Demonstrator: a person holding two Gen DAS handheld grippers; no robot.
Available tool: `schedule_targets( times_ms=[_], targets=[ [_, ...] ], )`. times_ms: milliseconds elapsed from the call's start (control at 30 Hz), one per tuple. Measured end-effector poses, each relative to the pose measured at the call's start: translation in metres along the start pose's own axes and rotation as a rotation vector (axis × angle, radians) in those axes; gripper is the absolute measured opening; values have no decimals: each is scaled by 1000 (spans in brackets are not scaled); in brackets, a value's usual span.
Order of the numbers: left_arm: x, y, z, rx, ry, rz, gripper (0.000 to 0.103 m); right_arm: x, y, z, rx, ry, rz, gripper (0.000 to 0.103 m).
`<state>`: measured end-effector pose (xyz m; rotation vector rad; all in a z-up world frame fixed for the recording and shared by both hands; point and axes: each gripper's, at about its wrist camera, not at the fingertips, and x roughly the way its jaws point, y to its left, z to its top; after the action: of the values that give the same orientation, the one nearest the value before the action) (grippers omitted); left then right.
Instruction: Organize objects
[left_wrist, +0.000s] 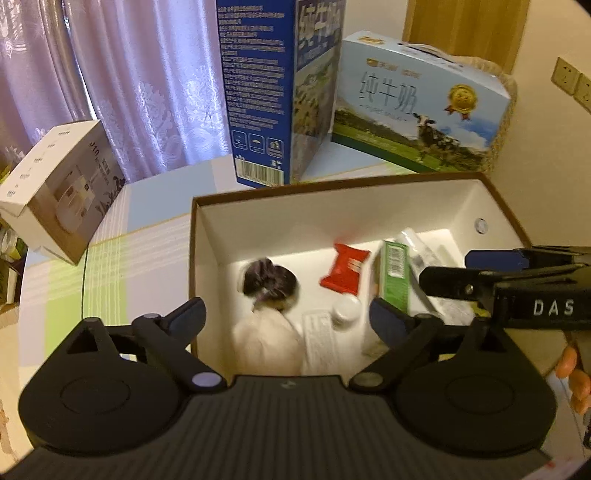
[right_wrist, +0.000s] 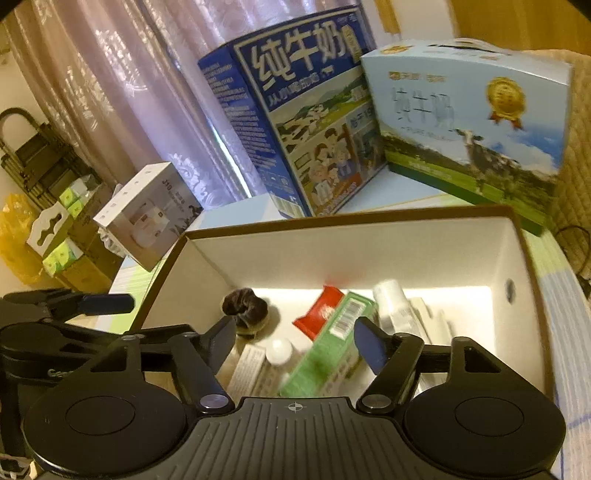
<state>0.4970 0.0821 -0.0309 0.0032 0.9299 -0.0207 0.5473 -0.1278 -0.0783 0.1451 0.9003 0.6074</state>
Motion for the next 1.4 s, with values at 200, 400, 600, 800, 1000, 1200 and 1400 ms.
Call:
schedule_targets(
  times_ms=[200,400,600,800,1000,1200,1400],
  targets=[
    [-26,-14,-25,-30,10,-7,98,-36,-10,-26,80,1,-18,76],
    [-50,-31,-51,-51,18,-3,98,-77,-13,-52,111,-13,-14,76],
    [-75,-47,-79,-84,22,18,98,-114,-10,-74,122,-30,0,76],
    [-106,-67,-108,-116,-2,42,98,-147,-13,-97,129,-12,11,76],
    [-139,-92,-138,-126,-37,91,100,-174,-15,-122,72,9,-3,76],
    [-164,-110,-166,-163,-53,130,102,-194,-16,-142,1,43,5,76],
    [-184,-124,-191,-216,-41,173,102,-211,-12,-161,-85,66,4,76]
  ],
)
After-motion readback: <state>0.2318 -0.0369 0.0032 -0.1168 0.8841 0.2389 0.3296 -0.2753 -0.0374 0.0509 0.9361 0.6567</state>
